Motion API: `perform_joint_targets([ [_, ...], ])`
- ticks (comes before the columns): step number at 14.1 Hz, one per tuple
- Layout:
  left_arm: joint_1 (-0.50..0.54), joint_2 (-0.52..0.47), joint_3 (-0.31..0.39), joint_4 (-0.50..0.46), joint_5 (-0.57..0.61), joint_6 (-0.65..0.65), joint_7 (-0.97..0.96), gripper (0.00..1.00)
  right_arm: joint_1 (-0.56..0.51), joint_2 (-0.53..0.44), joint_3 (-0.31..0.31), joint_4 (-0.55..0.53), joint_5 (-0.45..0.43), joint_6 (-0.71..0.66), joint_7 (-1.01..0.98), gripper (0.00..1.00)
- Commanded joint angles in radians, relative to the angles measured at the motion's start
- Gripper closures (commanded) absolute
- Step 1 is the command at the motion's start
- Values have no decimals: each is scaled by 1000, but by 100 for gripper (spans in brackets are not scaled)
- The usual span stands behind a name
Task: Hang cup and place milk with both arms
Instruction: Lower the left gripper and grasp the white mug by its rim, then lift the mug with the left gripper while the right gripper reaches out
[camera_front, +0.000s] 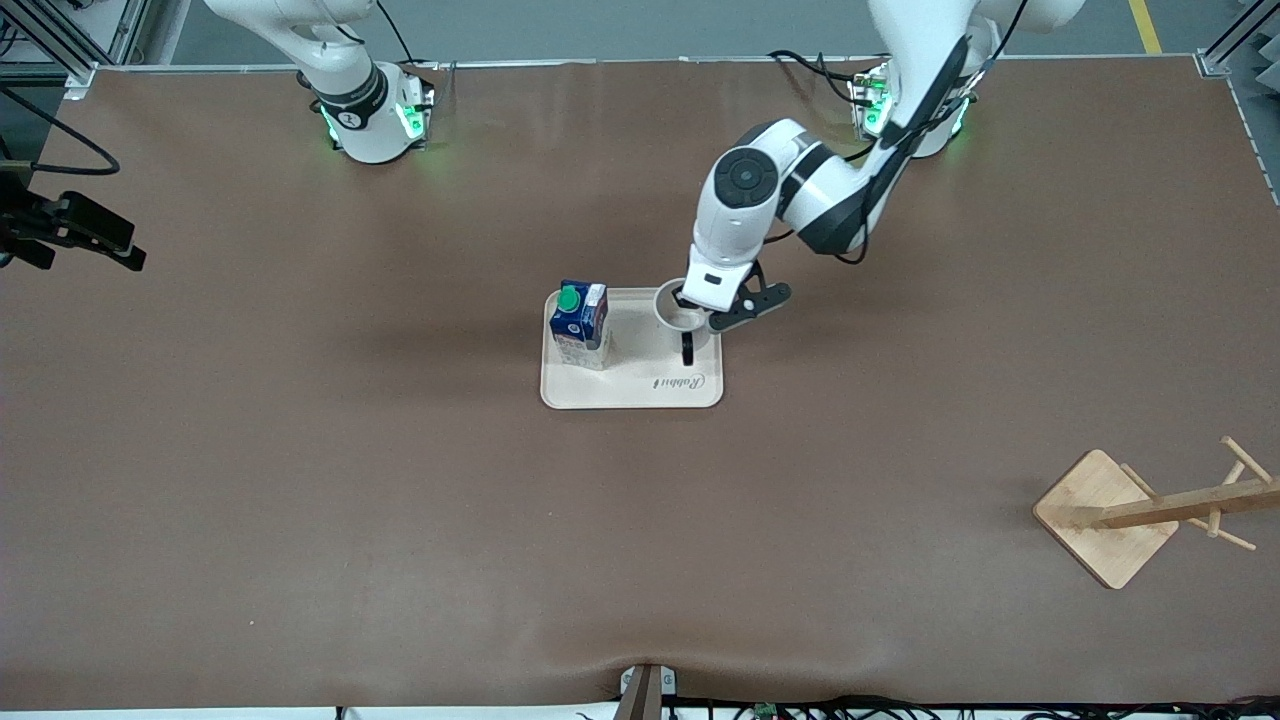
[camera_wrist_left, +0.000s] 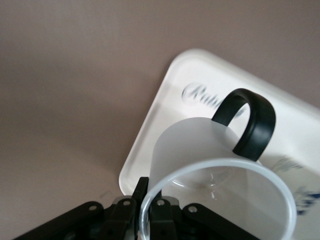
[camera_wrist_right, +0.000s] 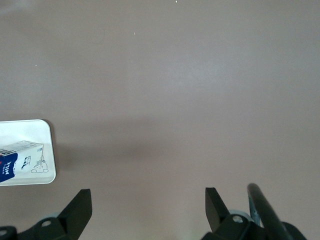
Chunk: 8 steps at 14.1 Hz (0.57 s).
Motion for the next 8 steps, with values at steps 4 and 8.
perform_joint_targets([
  [4, 186, -112, 1, 216, 1, -353, 283, 100, 105, 60, 1, 26, 7, -14, 9, 0],
  [8, 371, -121, 2, 354, 2, -548, 590, 100, 166, 146, -1, 27, 13, -15, -1, 0],
])
